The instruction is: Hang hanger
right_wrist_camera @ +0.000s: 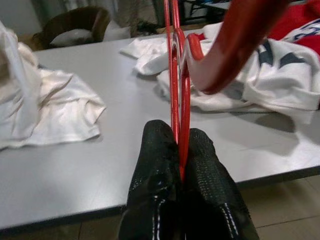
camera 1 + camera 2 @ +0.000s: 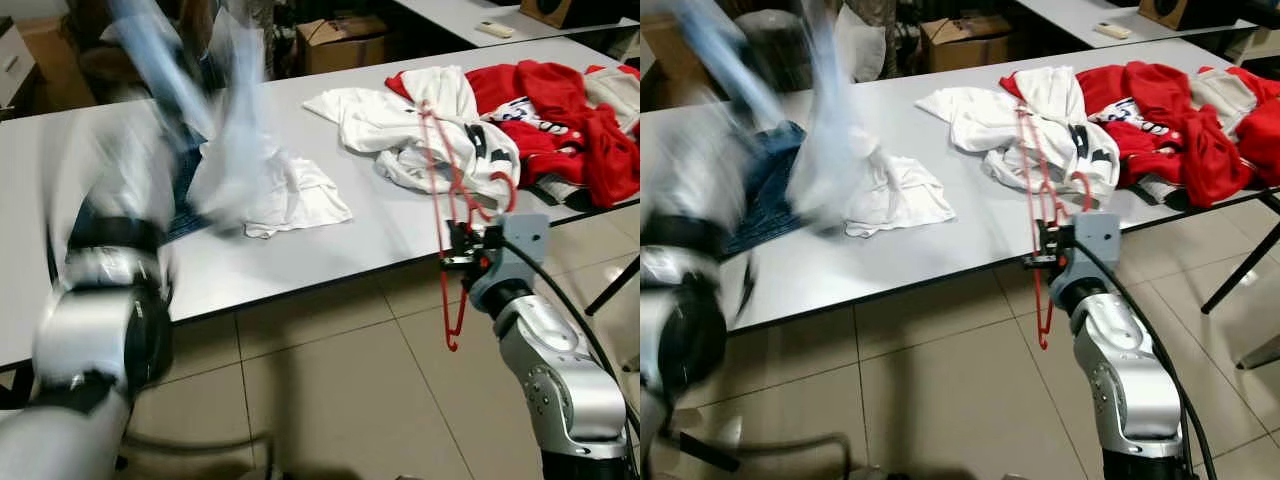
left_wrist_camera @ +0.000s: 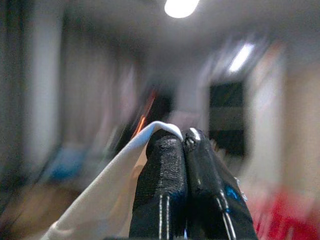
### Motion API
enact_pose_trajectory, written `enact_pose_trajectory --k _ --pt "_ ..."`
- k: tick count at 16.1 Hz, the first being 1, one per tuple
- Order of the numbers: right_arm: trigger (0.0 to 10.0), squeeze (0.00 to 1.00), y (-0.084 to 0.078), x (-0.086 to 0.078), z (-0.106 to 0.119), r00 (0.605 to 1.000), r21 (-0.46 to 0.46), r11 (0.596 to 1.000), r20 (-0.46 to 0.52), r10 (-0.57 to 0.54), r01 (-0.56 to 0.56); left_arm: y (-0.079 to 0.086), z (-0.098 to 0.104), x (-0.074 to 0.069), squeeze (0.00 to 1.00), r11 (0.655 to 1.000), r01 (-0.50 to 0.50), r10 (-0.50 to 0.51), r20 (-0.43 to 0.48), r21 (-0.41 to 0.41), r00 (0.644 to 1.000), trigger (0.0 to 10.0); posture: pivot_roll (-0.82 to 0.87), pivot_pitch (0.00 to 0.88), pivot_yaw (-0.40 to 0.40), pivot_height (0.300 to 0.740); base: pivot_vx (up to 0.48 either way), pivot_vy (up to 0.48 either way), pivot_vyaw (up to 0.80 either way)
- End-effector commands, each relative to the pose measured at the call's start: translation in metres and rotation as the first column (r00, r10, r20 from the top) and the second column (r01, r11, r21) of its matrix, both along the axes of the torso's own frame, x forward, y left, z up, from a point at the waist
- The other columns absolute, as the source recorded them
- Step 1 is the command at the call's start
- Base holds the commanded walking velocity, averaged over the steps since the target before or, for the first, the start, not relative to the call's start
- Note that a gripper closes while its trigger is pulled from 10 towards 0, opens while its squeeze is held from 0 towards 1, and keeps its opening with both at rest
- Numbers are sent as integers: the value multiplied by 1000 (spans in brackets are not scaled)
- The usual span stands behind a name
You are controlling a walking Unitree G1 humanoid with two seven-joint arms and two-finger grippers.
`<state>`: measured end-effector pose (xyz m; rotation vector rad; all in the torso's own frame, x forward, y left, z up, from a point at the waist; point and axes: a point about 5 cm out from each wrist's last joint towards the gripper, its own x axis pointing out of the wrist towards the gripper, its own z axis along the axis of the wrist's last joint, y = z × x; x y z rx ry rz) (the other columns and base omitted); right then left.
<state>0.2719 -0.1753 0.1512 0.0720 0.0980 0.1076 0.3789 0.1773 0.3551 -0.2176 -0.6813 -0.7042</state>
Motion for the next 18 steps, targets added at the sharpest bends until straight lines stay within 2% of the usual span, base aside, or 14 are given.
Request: enact_pose_trajectory --k 1,2,3,5,6,7,9,11,13,14,15,16,17,18 --pt "10000 0 -4 3 6 999 4 999 31 -32 31 3 25 -14 0 995 84 -77 122 -57 990 0 -149 0 86 740 0 0 0" --pt "10000 0 -9 4 7 997 17 998 43 -65 64 8 39 -21 0 993 114 -107 171 -31 979 0 -143 0 86 740 0 0 0" --pt "10000 0 -9 5 6 997 12 998 37 -69 68 10 24 -15 0 996 51 -59 120 69 991 0 -138 0 85 740 0 0 0" --pt "10000 0 -5 5 2 998 2 999 25 -53 53 7 -28 -1 0 967 -23 34 -40 255 999 0 -138 0 85 740 0 0 0" --pt "10000 0 -3 4 2 998 1 999 24 -50 50 5 -55 1 0 928 -20 65 -110 371 992 0 -138 0 87 740 0 0 0" --pt "10000 0 -2 4 1 999 -4 999 23 -46 46 4 -68 1 0 905 -12 79 -140 425 987 0 -138 0 87 740 0 0 0" --pt "10000 0 -2 2 -2 999 -17 999 13 -38 39 8 -129 -7 0 756 64 146 -262 652 954 0 -141 0 88 740 0 0 0" --pt "10000 0 -4 1 -4 999 -31 999 0 -38 38 8 -141 -11 0 759 76 149 -286 646 947 0 -141 0 88 740 0 0 0" --pt "10000 0 -4 2 -8 999 -52 998 -19 -35 34 -7 -156 -17 0 741 119 125 -310 660 943 0 -137 0 79 740 0 0 0" --pt "10000 0 -4 2 -9 999 -53 998 -24 -33 32 -23 -163 -22 0 747 170 74 -334 642 940 10000 -137 0 79 740 0 0 0" --pt "10000 0 -4 3 -9 999 -53 998 -25 -32 31 -29 -166 -25 0 750 193 51 -346 633 937 10000 -137 0 79 740 0 0 0" --pt "10000 0 -3 2 -10 999 -52 998 -23 -29 28 -46 -174 -35 0 745 292 -41 -396 600 917 10000 -136 0 79 740 0 0 0" --pt "10000 0 -3 2 -10 999 -55 998 -24 -32 31 -63 -185 -50 1000 702 373 -110 -425 606 898 10000 -137 0 82 740 0 0 0" --pt "10000 0 -4 1 -11 999 -56 998 -27 -37 36 -75 -193 -58 1000 665 395 -122 -429 634 895 10000 -134 0 85 740 0 0 0"
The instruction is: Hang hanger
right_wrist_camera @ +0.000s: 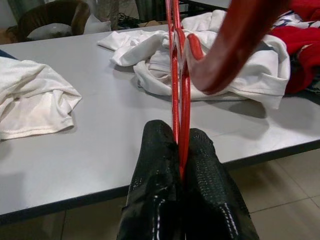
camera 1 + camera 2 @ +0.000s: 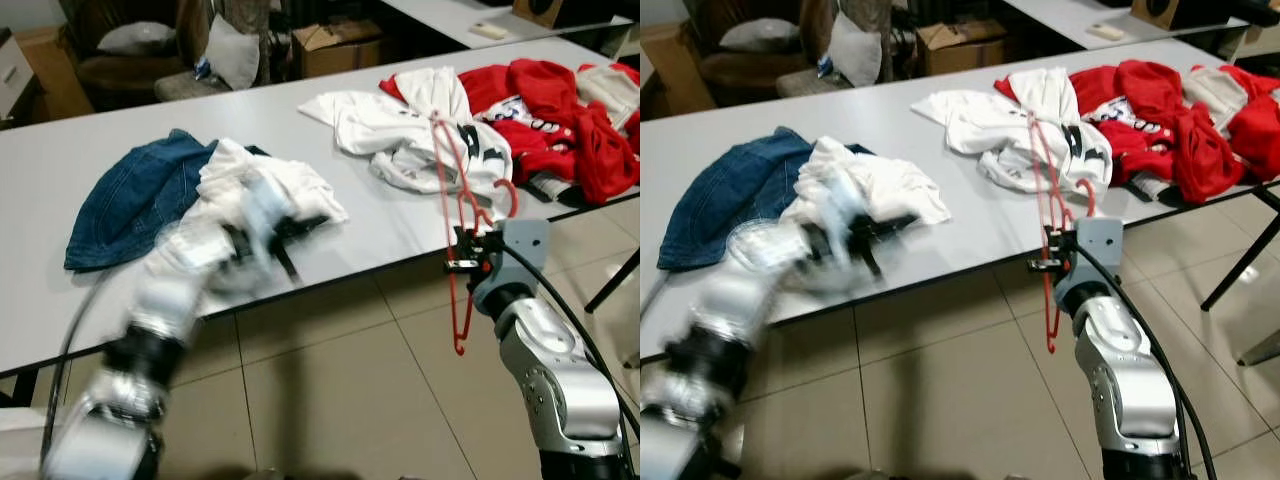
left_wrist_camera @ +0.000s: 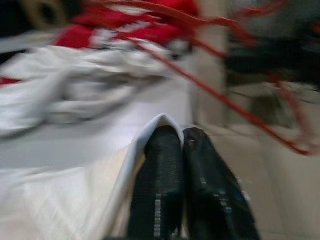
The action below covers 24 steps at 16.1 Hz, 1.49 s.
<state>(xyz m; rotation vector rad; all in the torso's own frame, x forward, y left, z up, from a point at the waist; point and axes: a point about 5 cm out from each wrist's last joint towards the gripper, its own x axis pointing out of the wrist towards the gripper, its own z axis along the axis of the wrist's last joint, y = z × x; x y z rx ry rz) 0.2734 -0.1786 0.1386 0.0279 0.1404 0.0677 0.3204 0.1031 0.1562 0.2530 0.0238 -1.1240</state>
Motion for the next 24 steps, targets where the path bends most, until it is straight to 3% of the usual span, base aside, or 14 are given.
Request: enact_pose_trajectory --k 1,6,8,9,11,12,13,15,16,18,19,20,22,24 --pt "10000 0 -1 -1 1 1000 -8 1000 12 -3 3 -4 0 -3 1000 998 5 -7 32 60 999 10000 -134 0 85 740 0 0 0" --pt "10000 0 0 -5 -2 1000 -10 1000 9 -10 10 13 10 -15 1000 998 -21 18 51 60 999 10000 -143 0 95 740 0 0 0" --pt "10000 0 -3 -1 0 1000 -8 1000 10 -11 11 23 3 -12 1000 984 -158 153 65 84 986 10000 -120 0 84 740 0 0 0" --pt "10000 0 -4 0 -1 1000 -13 1000 12 -20 20 28 2 -3 1000 955 -287 278 101 81 955 10000 -116 0 79 740 0 0 0" --pt "10000 0 -10 2 -5 996 -59 994 -9 -88 87 40 18 16 1000 855 -509 517 97 -95 851 10000 -114 0 66 740 0 0 0" --pt "10000 0 -10 2 -6 997 -24 997 -18 -78 77 46 25 23 1000 796 -587 602 94 -149 793 10000 -116 0 65 740 0 0 0" --pt "10000 0 -9 3 -3 997 -7 997 -6 -72 72 48 29 28 1000 781 -605 622 99 -158 777 10000 -120 0 69 740 0 0 0" --pt "10000 0 -4 5 9 999 80 997 54 -4 0 44 32 29 1000 817 -558 574 115 -145 811 10000 -120 0 95 740 0 0 0" --pt "10000 0 2 1 14 992 64 994 92 86 -92 51 29 23 1000 857 -503 514 124 -114 849 10000 -134 0 106 740 0 0 0" --pt "10000 0 6 -5 15 986 56 989 103 129 -136 67 18 12 1000 888 -458 460 121 -45 879 10000 -141 0 106 740 0 0 0" --pt "10000 0 10 -10 16 980 75 981 99 173 -180 84 7 0 0 905 -424 417 119 41 901 10000 -146 0 103 740 0 0 0" --pt "10000 0 12 -12 16 976 81 976 99 193 -201 89 4 -5 0 909 -411 402 117 67 908 10000 -143 0 101 740 0 0 0" --pt "10000 0 19 -16 14 963 86 960 73 259 -265 110 -12 -31 0 926 -281 276 59 252 959 10000 -122 3 91 740 0 0 0" --pt "10000 0 24 -16 10 953 104 948 53 298 -302 122 -20 -47 0 911 -223 237 4 348 972 10000 -111 4 75 740 0 0 0"
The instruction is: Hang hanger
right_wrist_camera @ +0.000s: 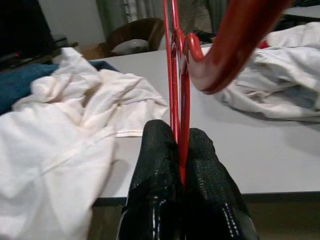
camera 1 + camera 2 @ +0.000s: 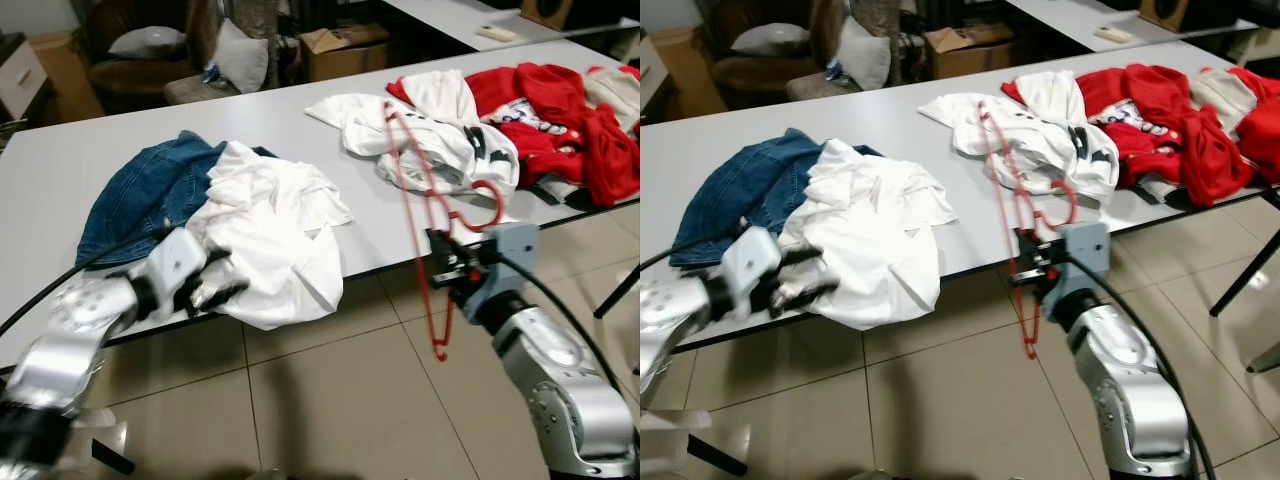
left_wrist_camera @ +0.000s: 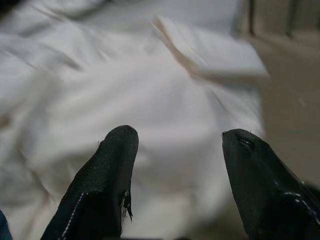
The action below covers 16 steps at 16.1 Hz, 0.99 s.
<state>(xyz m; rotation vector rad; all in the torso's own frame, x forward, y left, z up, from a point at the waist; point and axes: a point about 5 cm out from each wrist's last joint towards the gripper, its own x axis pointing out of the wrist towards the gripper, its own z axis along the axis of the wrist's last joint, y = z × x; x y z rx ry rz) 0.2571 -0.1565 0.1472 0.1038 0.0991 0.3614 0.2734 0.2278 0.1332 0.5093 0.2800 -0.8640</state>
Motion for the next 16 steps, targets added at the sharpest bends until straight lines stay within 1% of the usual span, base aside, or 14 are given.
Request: enact_pose_trajectory --k 1,2,3,4,5,6,7,8,9,12,15,16 --pt "10000 0 5 1 0 999 14 999 -8 31 -31 2 -4 -5 0 997 28 -26 -28 67 999 10000 -111 4 75 740 0 0 0" --pt "10000 0 5 1 0 1000 13 999 -7 30 -30 3 -6 -6 0 996 27 -24 -32 81 999 10000 -111 4 75 740 0 0 0" --pt "10000 0 4 2 -1 1000 1 1000 3 17 -17 2 -13 -3 0 991 -1 0 7 135 1000 10000 -91 5 64 740 0 0 0" --pt "10000 0 0 1 -6 1000 -46 999 -6 -13 13 0 -19 0 0 985 -15 11 24 170 1000 10000 -97 3 68 740 0 0 0" --pt "10000 0 -8 2 -16 996 -131 988 -33 -82 77 -3 -27 0 0 983 -19 16 19 184 1000 10000 -105 3 77 740 0 0 0" --pt "10000 0 -25 0 -24 977 -161 968 -62 -203 191 -5 -36 3 0 981 -46 42 24 189 999 10000 -111 6 87 740 0 0 0" --pt "10000 0 -29 0 -26 973 -167 964 -64 -220 207 -5 -38 3 0 981 -49 46 19 188 999 10000 -111 6 87 740 0 0 0" --pt "10000 0 -37 -4 -28 964 -189 952 -63 -258 243 -6 -42 1 0 973 -25 21 17 232 1000 2235 -118 6 92 740 0 0 0" --pt "10000 0 -42 -6 -30 959 -193 946 -60 -277 262 -7 -43 0 0 974 -21 18 16 223 1000 0 -118 6 92 740 0 0 0" --pt "10000 0 -47 -7 -35 951 -206 936 -57 -304 286 -9 -49 0 0 972 -3 0 12 237 1000 0 -120 5 87 740 0 0 0" --pt "10000 0 -44 -6 -37 959 -214 942 -58 -277 259 -9 -51 1 0 971 -10 6 18 237 1000 0 -120 3 84 740 0 0 0" --pt "10000 0 -44 -5 -37 953 -186 942 -63 -296 280 -9 -52 1 0 971 -11 7 21 238 1000 0 -118 1 80 740 0 0 0"
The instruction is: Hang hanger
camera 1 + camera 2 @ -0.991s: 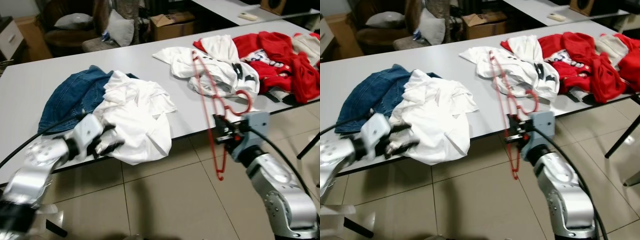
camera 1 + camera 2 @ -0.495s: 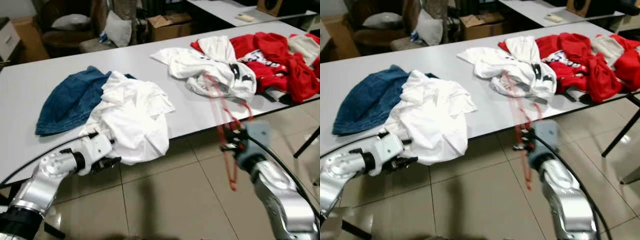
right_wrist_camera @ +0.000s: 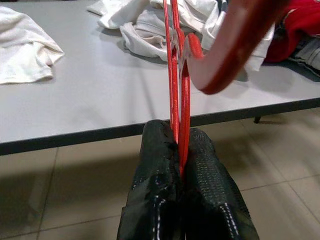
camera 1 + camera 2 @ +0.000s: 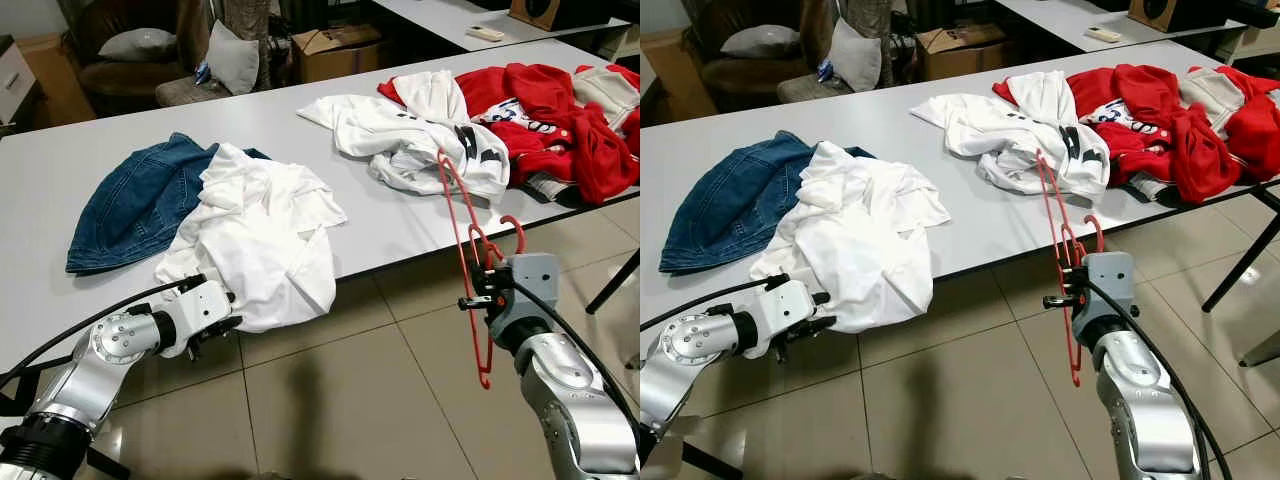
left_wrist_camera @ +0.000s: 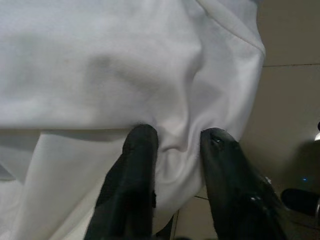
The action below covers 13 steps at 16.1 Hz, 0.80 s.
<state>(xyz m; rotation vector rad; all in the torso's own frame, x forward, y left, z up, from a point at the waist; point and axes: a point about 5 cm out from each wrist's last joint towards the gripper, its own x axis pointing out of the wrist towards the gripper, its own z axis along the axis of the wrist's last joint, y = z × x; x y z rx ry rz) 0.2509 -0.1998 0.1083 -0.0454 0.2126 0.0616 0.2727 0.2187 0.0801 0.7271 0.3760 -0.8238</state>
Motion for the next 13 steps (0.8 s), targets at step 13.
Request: enact_pose_trajectory --k 13 --pt "10000 0 0 5 7 997 46 999 65 -29 26 -6 21 18 0 989 -3 -3 -41 -150 999 0 -118 0 87 740 0 0 0"
